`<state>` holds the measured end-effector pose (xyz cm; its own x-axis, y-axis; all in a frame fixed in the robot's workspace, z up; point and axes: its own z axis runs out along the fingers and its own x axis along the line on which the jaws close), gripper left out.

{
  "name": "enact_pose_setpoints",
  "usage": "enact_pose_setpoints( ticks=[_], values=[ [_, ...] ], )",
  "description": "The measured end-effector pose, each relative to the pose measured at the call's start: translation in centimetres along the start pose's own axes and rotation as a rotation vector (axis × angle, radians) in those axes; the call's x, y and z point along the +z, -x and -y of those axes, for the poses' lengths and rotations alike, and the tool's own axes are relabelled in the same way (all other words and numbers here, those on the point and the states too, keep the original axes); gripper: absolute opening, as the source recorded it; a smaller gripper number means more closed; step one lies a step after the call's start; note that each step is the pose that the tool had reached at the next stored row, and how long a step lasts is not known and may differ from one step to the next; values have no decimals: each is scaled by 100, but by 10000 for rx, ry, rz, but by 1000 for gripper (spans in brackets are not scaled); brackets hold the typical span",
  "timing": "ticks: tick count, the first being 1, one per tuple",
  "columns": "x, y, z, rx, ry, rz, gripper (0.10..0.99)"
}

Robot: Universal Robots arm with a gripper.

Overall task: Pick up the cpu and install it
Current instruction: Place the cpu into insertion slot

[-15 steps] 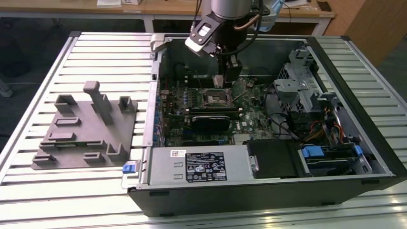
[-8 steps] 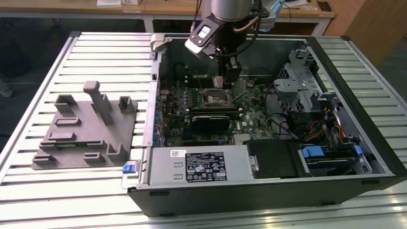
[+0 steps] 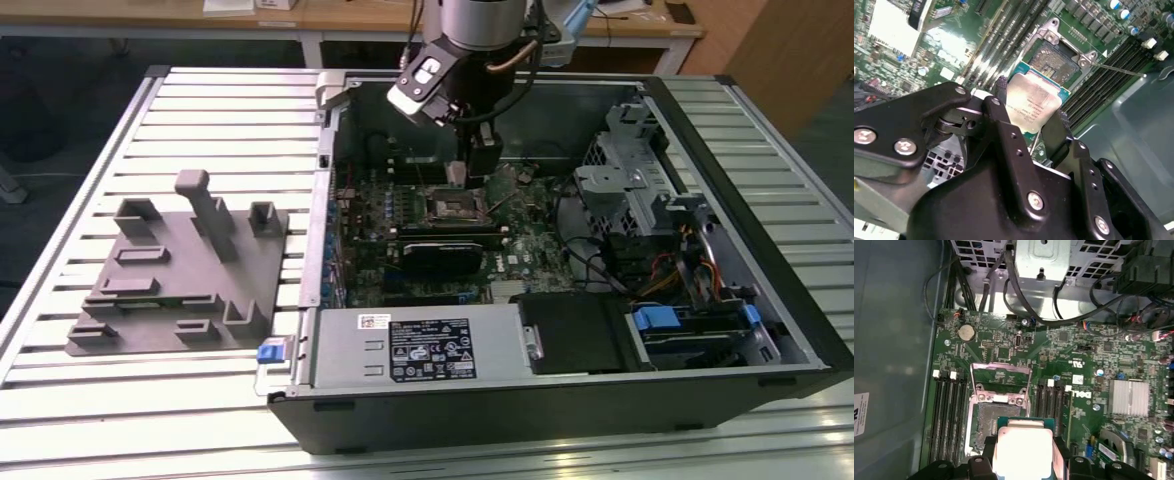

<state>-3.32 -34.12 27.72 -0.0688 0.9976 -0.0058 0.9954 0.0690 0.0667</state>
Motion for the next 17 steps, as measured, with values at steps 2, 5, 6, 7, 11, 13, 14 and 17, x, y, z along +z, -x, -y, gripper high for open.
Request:
enact_pose_setpoints(
  ticks=[2, 5, 6, 7, 11, 13, 14, 17],
  values=[
    [31, -35, 0, 72, -1, 4, 525],
    [87, -60, 3, 143, 0, 9, 525],
    [103, -63, 4, 151, -1, 10, 525],
    [121, -65, 6, 162, -1, 10, 525],
    [176, -67, 13, 201, -1, 13, 525],
    [182, -67, 14, 205, -3, 15, 525],
    [185, -67, 15, 205, -2, 14, 525],
    [187, -67, 15, 207, -2, 14, 525]
  ],
)
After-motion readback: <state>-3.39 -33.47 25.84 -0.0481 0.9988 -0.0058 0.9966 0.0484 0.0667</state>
